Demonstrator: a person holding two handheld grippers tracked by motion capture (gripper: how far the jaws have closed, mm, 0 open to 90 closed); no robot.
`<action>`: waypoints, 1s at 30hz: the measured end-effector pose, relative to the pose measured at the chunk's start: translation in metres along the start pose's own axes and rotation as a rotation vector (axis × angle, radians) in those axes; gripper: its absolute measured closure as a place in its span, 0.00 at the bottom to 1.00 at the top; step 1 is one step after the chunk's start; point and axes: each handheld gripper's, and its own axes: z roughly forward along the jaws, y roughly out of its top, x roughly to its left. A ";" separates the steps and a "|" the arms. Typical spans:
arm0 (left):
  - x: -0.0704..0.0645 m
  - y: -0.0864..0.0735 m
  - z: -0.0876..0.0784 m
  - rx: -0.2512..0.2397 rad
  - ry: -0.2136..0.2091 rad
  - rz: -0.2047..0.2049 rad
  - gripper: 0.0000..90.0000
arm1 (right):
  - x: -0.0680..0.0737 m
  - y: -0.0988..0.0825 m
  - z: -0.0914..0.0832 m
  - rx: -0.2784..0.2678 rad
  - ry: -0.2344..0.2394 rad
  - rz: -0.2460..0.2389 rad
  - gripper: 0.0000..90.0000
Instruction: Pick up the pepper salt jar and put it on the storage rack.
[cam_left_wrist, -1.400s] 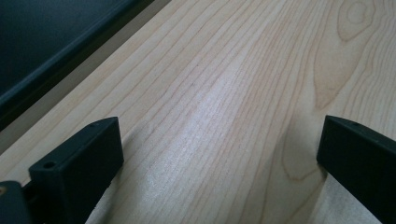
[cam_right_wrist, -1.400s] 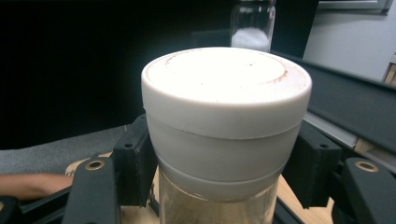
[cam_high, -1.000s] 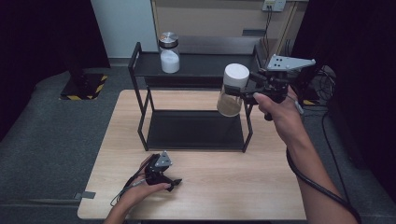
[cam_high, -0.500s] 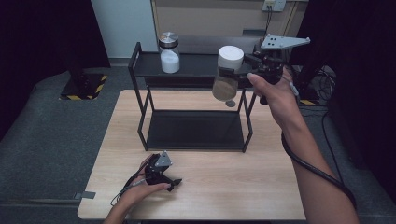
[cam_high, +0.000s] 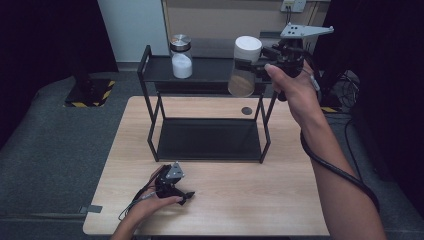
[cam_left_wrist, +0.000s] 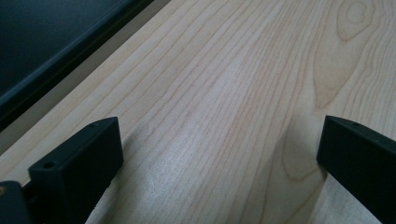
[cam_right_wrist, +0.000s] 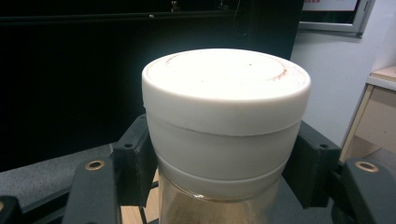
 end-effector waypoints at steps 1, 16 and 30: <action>0.000 0.000 0.000 -0.001 0.000 0.000 0.00 | -0.002 0.001 0.001 -0.001 -0.004 0.002 0.40; 0.000 0.000 0.000 0.001 0.000 0.001 0.00 | -0.021 0.010 0.013 -0.010 -0.033 0.011 0.40; 0.000 0.000 0.000 0.001 -0.002 0.003 0.00 | -0.037 0.008 0.034 0.007 -0.070 0.039 0.40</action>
